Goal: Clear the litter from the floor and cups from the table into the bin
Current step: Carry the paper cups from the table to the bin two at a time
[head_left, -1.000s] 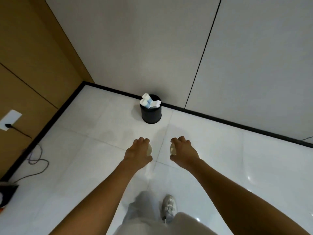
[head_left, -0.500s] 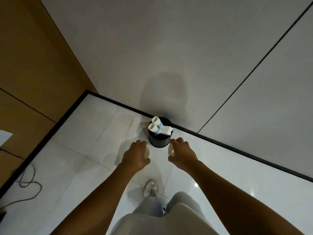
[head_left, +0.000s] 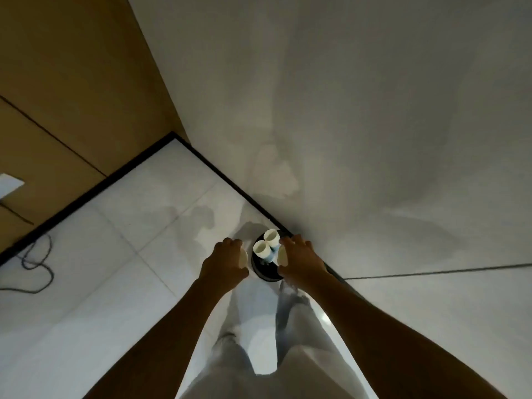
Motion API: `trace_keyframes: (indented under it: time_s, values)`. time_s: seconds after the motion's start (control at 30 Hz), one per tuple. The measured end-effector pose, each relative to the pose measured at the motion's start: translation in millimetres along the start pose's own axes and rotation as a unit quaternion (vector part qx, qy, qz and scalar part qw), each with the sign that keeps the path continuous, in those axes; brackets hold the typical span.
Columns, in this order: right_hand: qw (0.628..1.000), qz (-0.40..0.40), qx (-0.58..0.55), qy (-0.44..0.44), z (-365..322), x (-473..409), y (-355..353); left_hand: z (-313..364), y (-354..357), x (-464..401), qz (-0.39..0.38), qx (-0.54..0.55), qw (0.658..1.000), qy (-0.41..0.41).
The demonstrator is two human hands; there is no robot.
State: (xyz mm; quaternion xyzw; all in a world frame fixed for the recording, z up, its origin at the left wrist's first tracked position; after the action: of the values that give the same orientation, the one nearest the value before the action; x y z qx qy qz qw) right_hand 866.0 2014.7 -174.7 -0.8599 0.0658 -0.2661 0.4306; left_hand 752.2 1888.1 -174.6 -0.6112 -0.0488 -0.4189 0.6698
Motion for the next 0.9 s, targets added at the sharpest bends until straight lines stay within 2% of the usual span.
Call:
trace_keyframes:
  time_s: [0.1,0.23,0.43,0.63,0.9]
  values:
    - [0.997,-0.036,0.043,-0.052,18,-43,-18,13,8,-22,0.003,0.063,0.995,-0.079]
    - [0.993,-0.061,0.059,-0.082,39,-81,-31,31,18,-44,0.009,0.124,0.982,-0.139]
    - [0.986,-0.099,0.074,-0.111,70,-142,-8,20,46,-95,0.028,0.201,0.953,-0.225]
    - [0.983,-0.118,0.077,-0.114,101,-219,57,-9,104,-175,0.032,0.248,0.936,-0.249]
    - [0.978,-0.147,0.089,-0.116,161,-319,160,-38,205,-293,0.025,0.289,0.929,-0.228]
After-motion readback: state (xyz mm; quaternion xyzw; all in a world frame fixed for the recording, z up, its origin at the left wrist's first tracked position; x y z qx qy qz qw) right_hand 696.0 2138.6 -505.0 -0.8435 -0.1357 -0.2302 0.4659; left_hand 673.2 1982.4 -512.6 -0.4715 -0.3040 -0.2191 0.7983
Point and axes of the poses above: each hand's wrist, its own x-axis away from the middle knuckle, its own y-axis out of the palm, z = x × y, the point moved 8 cm from there along -x, towards the middle knuckle, and after that the axes turned 12 degrees about -y, right-handed, at the moved point
